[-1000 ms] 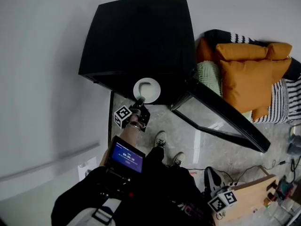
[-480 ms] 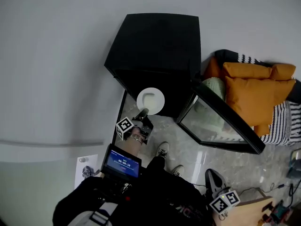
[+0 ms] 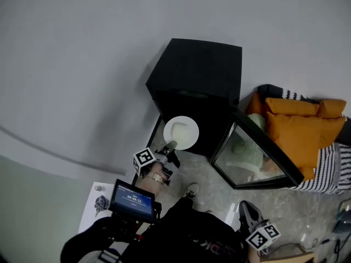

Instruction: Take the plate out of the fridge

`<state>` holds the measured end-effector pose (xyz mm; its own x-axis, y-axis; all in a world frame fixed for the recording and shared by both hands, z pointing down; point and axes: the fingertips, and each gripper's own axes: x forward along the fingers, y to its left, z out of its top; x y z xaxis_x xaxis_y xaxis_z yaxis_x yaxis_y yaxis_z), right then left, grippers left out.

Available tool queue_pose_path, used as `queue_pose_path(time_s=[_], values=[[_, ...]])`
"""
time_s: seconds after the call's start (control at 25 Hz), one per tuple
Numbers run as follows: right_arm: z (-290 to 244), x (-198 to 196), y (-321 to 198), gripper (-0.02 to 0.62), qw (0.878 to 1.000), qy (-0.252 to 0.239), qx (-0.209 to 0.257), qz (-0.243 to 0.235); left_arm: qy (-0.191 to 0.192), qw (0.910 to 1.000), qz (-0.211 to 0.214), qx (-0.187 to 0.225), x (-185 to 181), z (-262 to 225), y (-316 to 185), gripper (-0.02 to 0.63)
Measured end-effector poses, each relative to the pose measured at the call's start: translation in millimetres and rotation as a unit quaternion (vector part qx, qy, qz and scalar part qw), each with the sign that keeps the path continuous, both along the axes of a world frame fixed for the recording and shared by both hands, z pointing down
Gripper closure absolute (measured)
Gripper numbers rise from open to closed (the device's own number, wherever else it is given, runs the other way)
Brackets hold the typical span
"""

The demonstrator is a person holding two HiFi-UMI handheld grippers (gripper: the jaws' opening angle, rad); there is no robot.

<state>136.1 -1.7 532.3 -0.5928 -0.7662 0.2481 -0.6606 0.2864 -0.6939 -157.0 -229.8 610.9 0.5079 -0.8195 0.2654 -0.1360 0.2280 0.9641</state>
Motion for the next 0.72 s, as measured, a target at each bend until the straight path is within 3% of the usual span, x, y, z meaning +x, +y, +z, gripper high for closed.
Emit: queue_pose_path(time_s=[0.36, 0.72], values=[[-0.9, -21.3, 3.8, 0.592, 0.998, -0.020, 0.023, -0.058, 0.013, 0.9969, -0.024, 0.073, -23.7, -83.0, 14.2, 0.592], [-7.1, -17.3, 15.6, 0.592, 0.997, -0.050, 0.034, -0.045, 0.007, 0.9917, -0.011, 0.128, -14.7, -160.6, -5.8, 0.592]])
